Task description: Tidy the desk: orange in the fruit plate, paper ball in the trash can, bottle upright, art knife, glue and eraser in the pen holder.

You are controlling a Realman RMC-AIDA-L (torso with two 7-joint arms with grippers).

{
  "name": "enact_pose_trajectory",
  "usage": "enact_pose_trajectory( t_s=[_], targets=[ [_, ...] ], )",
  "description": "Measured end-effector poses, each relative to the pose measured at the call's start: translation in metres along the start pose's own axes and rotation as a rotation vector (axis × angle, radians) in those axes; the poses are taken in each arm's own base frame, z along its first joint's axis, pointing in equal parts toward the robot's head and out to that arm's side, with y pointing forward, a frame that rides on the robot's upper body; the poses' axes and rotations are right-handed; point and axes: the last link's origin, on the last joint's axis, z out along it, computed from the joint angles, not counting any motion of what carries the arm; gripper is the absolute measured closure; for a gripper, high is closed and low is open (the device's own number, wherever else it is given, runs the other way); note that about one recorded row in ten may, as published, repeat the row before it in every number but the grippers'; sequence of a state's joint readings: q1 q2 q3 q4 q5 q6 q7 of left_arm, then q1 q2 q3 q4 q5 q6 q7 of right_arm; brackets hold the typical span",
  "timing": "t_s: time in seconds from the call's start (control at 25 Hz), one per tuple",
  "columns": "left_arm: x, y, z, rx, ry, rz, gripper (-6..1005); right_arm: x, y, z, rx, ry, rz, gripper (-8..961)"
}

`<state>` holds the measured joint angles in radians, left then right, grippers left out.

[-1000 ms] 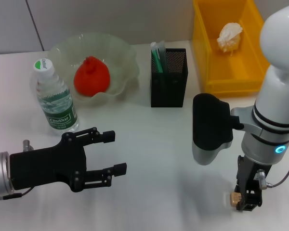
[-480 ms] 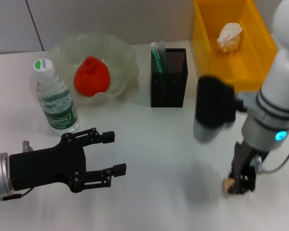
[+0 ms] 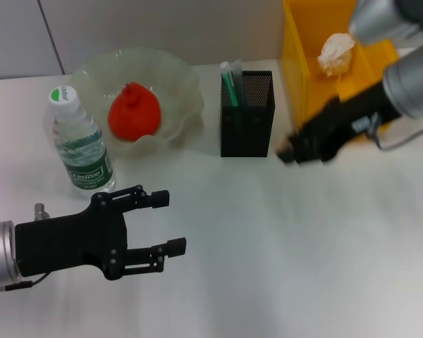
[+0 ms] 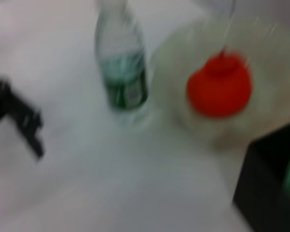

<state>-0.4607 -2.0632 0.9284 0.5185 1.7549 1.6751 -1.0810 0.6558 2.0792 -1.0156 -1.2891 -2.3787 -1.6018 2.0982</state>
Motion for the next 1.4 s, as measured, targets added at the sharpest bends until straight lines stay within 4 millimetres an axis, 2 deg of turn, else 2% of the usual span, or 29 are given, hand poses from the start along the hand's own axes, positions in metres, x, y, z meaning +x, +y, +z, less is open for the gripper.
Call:
enact_pose_trajectory(
  t_s=[0.04,0.12,0.16,0.2,0.4,0.68,0.96,1.4],
  targets=[
    [0.0,0.0,0.0,0.0,0.0,0.0,201,0.0,0.0,0.0,0.0,0.0,0.0,683],
    [0.001,0.0,0.001,-0.004,-0.001,0.004,201,0.002,-0.011,-0.001,0.036,-0.135,0.033,681],
    [0.001,0.0,0.001,-0.004,-0.001,0.004,201,0.002,-0.011,-0.001,0.036,-0.135,0.033,680],
    [0.0,0.0,0.002,-0.004,-0.002,0.005,201,0.005,-0.018,-0.001,0.068,-0.225,0.06,679],
    [0.0,0.0,0.003,-0.002,-0.005,0.008,201,0.011,-0.035,0.005,0.131,-0.403,0.122,675],
    [-0.001,0.001,0.003,-0.004,-0.004,0.029,201,0.018,-0.045,0.021,0.171,-0.485,0.159,668],
    [-0.001,0.001,0.002,-0.007,-0.004,0.04,201,0.02,-0.047,0.051,0.17,-0.494,0.192,662],
    [0.0,0.001,-0.001,-0.007,0.0,0.044,201,0.027,-0.048,0.056,0.182,-0.485,0.212,652]
  ],
)
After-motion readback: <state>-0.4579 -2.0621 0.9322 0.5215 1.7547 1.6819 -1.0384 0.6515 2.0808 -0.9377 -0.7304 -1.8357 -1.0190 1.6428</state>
